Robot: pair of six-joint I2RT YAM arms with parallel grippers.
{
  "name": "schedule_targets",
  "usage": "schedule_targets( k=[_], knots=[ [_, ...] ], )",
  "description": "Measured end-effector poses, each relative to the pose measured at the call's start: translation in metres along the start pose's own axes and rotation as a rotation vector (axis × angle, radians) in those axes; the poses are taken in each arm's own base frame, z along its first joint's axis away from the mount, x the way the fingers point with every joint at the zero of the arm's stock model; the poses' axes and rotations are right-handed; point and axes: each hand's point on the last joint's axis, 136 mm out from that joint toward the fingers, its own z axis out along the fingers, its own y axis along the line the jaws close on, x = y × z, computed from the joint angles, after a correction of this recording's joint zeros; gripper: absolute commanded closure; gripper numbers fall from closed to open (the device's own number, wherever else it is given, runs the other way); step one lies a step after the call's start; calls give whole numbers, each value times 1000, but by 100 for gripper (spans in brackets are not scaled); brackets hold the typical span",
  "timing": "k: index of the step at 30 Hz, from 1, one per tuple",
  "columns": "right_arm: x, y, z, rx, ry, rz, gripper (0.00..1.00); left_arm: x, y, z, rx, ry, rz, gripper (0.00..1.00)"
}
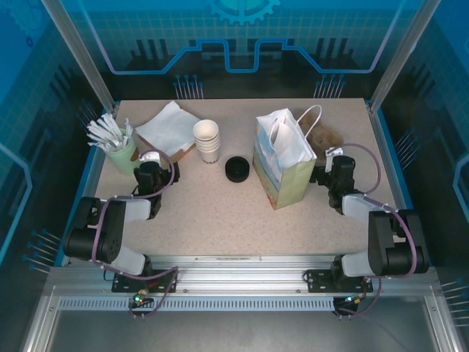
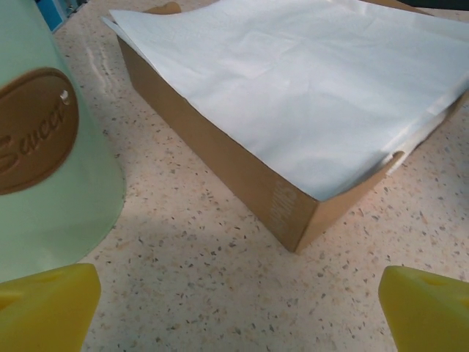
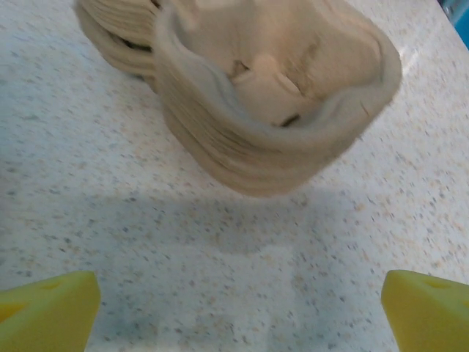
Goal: Pack the takeout coffee
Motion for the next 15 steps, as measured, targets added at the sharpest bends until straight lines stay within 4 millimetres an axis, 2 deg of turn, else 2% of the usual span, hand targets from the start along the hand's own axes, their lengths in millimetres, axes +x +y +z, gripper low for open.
schedule_targets(
  k=[4, 8, 12, 15],
  knots=[
    [-9, 16, -5, -68, -81, -4, 0, -3, -8, 0, 52, -49, 6, 1],
    [-9, 29, 5, -96, -114, -16, 0, -4, -14, 0, 86, -63, 18, 1],
    [5, 30, 11, -96, -100, -15, 0, -9, -17, -1, 100, -80, 16, 1],
    [1, 28, 11, -87, -122, -12, 0, -10, -17, -1, 102, -88, 18, 1]
  ],
)
